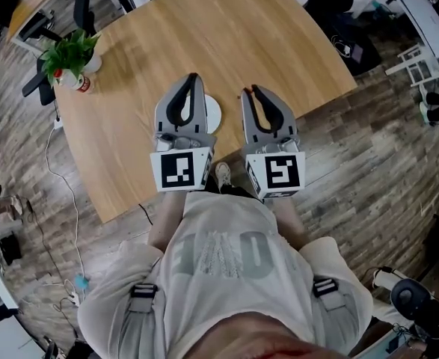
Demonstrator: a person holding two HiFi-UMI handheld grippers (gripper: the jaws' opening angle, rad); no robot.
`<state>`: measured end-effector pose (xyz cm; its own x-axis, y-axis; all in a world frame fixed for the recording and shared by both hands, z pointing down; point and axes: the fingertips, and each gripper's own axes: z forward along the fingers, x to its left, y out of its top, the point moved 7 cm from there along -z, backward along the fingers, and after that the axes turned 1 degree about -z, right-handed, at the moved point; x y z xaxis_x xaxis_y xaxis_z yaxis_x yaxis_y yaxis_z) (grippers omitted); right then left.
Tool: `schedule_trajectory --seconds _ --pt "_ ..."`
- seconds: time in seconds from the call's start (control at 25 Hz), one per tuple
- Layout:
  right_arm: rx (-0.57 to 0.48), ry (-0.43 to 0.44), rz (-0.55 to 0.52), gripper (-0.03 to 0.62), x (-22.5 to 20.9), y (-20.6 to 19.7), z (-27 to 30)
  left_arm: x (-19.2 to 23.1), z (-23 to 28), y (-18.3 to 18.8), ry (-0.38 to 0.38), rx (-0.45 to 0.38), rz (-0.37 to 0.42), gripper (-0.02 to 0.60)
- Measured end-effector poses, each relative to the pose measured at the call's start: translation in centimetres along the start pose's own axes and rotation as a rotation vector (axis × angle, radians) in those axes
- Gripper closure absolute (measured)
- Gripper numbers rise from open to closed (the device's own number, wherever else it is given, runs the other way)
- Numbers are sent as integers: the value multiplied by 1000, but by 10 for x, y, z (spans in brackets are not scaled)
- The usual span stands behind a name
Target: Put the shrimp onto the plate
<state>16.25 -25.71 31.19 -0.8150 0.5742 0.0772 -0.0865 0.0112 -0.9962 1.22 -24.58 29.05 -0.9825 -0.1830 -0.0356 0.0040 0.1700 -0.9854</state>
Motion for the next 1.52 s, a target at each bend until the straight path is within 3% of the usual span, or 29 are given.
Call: schedule_trajectory --seconds 0.48,0.88,1.2,1.52 --pt "16 20 -24 532 10 5 26 31 14 4 29 -30 -10 572" --pt "43 96 -48 531 28 2 60 61 4 -8 75 18 -23 572" --pt "122 171 -43 531 47 -31 88 85 -13 -23 154 67 -21 572" --pt "284 236 -29 531 57 -93 105 88 -25 -30 181 95 -23 572"
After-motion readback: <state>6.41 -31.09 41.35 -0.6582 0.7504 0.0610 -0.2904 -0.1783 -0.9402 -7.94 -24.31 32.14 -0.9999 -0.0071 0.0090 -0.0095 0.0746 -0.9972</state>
